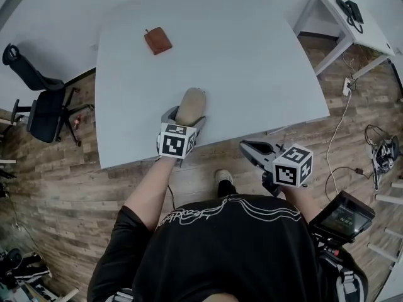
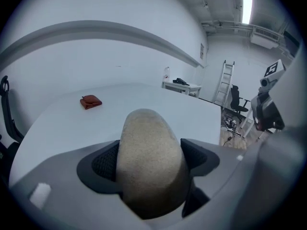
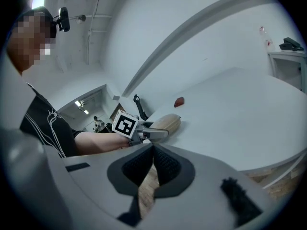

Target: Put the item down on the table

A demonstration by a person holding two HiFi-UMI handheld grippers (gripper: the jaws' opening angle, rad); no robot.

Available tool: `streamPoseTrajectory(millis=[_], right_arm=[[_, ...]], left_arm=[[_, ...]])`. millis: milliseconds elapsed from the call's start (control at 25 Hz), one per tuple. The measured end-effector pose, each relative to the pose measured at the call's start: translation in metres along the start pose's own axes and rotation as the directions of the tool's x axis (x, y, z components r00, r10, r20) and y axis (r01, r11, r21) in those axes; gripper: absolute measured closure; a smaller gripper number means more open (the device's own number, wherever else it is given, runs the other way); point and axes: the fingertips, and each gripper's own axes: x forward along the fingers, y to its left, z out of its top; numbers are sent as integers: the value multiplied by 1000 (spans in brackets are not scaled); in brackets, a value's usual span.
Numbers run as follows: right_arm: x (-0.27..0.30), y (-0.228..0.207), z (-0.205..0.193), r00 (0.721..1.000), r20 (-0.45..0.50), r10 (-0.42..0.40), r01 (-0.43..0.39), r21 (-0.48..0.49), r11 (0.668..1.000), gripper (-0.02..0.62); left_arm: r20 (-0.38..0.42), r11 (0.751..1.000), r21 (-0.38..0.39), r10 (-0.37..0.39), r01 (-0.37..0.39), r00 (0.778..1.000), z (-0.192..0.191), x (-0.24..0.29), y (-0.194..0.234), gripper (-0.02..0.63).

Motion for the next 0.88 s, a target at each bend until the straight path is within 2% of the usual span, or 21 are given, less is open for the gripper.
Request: streamPoseTrajectory(millis=[240, 600, 880], right_arm=[[9, -3, -4, 1000, -5, -9, 9, 18, 1000, 586], [10, -1, 0, 1000, 5, -15, 15, 11, 1000, 586], [10, -6, 3, 999, 13, -40, 40, 18, 999, 586]], left_arm=[[-43, 999, 44, 15, -13, 999, -15, 16, 7, 209], [-49, 999, 44, 18, -15, 999, -23, 20, 7, 204], [-44, 996, 88, 13, -9, 999, -22, 24, 6, 177]])
